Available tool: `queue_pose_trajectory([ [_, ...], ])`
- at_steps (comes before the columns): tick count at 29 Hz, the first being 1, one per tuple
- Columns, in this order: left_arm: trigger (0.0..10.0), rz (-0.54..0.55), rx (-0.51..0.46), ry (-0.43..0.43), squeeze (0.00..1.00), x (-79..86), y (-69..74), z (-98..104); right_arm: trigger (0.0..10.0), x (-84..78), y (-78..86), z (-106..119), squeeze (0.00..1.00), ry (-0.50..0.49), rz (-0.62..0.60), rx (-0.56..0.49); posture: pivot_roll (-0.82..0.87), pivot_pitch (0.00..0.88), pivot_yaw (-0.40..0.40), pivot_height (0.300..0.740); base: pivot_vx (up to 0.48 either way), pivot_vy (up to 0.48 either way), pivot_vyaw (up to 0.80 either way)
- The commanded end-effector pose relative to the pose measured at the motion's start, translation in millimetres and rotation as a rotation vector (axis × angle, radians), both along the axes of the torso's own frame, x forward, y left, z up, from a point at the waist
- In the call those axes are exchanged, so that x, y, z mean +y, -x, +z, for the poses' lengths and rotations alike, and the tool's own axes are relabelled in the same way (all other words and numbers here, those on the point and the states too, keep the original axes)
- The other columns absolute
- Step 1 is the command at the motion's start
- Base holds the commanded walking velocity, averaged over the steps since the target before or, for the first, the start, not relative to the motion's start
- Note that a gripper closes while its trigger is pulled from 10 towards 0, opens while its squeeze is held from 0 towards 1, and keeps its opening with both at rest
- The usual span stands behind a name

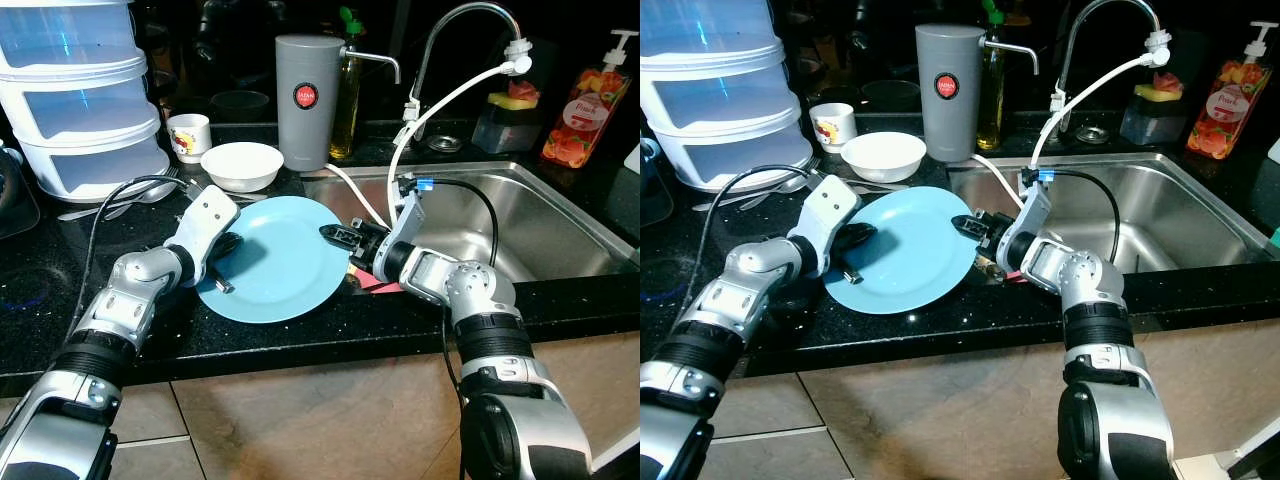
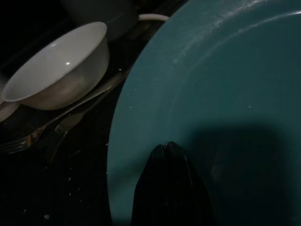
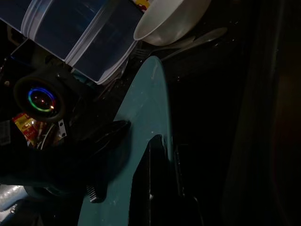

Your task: Kitchen organization

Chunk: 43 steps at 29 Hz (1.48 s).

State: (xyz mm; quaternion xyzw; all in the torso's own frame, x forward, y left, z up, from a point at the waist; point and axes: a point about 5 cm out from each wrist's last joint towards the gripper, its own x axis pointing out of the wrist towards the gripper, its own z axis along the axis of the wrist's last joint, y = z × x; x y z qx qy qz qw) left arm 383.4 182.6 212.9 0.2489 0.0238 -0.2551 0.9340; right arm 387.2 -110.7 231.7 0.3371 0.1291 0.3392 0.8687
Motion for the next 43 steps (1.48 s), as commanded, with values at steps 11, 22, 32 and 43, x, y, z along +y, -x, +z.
queue_pose_trajectory([
  [11, 10.0, 0.243, -0.327, 0.507, 0.00, 36.4, -0.5, 61.3, 0.0, -52.3, -18.5, 25.2, 0.00, -0.082, -0.327, -0.078, 0.10, 0.072, -0.031, 0.740, 0.000, 0.000, 0.00],
  [22, 10.0, 0.052, -0.206, 0.318, 0.00, 6.1, 13.6, 28.5, 0.0, -112.8, -20.0, 51.0, 0.00, -0.021, -0.797, -0.304, 0.10, 0.080, -0.026, 0.740, 0.000, 0.000, 0.00],
  [32, 10.0, -0.061, -0.138, 0.305, 0.00, -12.3, 26.2, 14.1, 0.0, -132.5, -10.7, 69.2, 0.00, 0.050, -0.965, -0.489, 0.10, 0.081, -0.024, 0.740, 0.000, 0.000, 0.00],
  [43, 10.0, 0.036, -0.077, 0.222, 0.00, -7.2, 38.9, -5.8, 10.0, -109.4, -12.3, 26.7, 0.00, 0.543, -0.821, -0.607, 0.10, 0.075, -0.025, 0.740, 0.000, 0.000, 0.00],
])
